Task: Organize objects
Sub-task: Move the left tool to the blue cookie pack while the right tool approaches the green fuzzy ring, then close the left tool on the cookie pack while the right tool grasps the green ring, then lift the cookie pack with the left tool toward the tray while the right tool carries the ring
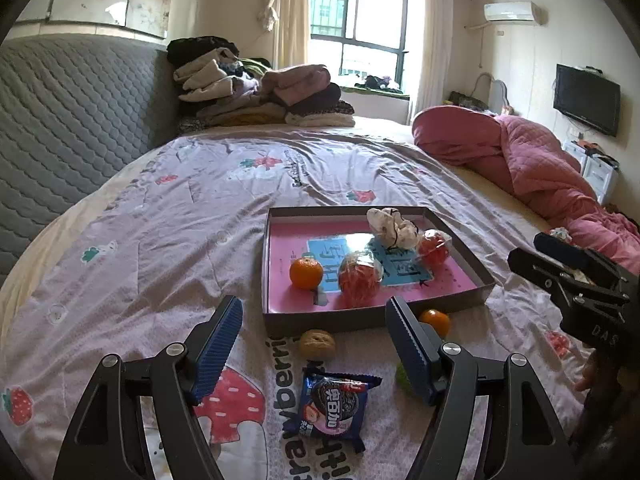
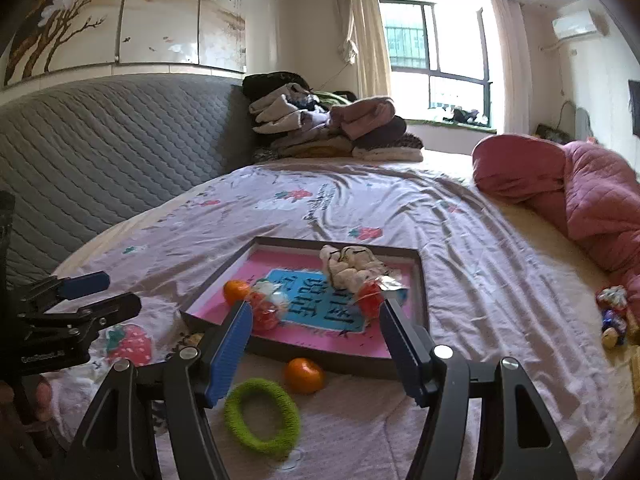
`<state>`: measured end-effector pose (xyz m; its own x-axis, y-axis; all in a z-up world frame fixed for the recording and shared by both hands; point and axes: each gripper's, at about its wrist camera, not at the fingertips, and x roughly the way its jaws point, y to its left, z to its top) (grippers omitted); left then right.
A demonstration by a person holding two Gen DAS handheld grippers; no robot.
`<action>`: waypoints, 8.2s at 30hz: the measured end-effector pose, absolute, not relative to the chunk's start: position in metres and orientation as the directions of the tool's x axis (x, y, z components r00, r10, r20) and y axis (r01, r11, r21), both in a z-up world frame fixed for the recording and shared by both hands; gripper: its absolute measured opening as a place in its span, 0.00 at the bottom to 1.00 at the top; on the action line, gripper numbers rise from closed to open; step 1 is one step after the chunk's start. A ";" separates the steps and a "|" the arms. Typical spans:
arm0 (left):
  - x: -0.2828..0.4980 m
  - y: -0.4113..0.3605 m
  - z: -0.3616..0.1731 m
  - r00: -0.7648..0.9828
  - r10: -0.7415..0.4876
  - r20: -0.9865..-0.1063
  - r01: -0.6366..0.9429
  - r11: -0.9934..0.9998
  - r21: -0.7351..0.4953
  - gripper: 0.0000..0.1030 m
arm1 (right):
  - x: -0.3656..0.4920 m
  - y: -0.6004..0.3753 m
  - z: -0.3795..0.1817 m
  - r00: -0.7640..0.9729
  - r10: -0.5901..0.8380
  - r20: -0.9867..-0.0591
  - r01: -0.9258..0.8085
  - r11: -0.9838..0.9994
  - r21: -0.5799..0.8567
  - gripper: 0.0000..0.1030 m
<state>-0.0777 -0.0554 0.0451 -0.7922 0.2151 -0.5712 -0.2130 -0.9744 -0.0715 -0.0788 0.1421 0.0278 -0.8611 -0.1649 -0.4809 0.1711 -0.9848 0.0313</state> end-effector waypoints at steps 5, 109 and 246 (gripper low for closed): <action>-0.078 -0.051 0.042 -0.784 0.209 -0.585 -0.218 -0.974 -0.057 0.73 | -0.080 0.142 0.025 -0.857 -0.165 -0.488 0.169 -0.985 0.035 0.64; -0.101 -0.033 -0.063 -0.543 0.169 -0.823 -0.276 -0.961 -0.015 0.73 | -0.110 0.118 -0.082 -0.600 -0.136 -0.788 0.175 -0.984 0.037 0.63; -0.147 -0.022 0.063 -0.794 0.183 -0.580 -0.244 -0.969 0.028 0.51 | -0.124 0.154 0.053 -0.885 -0.092 -0.457 0.088 -0.996 0.030 0.16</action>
